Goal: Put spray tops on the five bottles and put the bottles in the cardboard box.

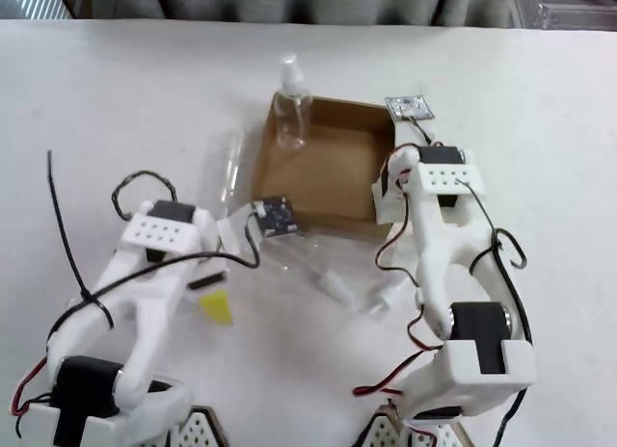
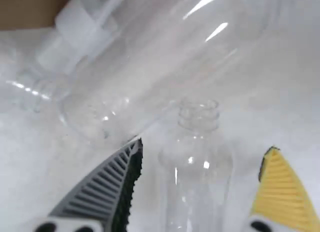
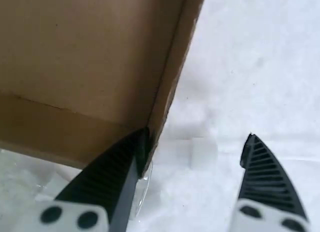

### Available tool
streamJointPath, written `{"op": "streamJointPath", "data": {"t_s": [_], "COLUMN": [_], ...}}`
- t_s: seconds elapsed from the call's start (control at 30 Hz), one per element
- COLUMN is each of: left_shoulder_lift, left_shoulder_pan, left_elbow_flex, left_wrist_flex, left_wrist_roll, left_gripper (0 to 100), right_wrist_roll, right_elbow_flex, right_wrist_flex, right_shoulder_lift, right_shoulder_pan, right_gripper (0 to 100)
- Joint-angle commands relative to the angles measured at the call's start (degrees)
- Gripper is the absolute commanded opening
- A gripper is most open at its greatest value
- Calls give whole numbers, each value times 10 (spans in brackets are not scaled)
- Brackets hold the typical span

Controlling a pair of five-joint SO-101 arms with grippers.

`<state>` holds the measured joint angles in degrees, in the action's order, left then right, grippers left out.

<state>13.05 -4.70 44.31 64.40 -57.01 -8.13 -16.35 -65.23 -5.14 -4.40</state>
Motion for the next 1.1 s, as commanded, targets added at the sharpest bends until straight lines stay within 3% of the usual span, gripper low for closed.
{"op": "streamJointPath", "data": {"t_s": [0.0, 0.27, 0.53, 1.07], "left_shoulder_lift": [0, -3, -4, -55], "left_shoulder_pan": [4, 48, 35, 37], "left_elbow_flex": [-82, -91, -5, 4], "left_wrist_flex": [82, 102, -7, -62], "left_wrist_roll": [-20, -83, -84, -87], "left_gripper": [369, 369, 369, 369], "right_wrist_roll": [2, 2, 2, 3], "right_elbow_flex": [28, 29, 29, 28], "right_wrist_flex": [6, 7, 7, 15], "right_shoulder_lift": [7, 7, 5, 5], "right_shoulder_pan": [6, 7, 7, 7], "right_gripper": [272, 272, 272, 272]}}
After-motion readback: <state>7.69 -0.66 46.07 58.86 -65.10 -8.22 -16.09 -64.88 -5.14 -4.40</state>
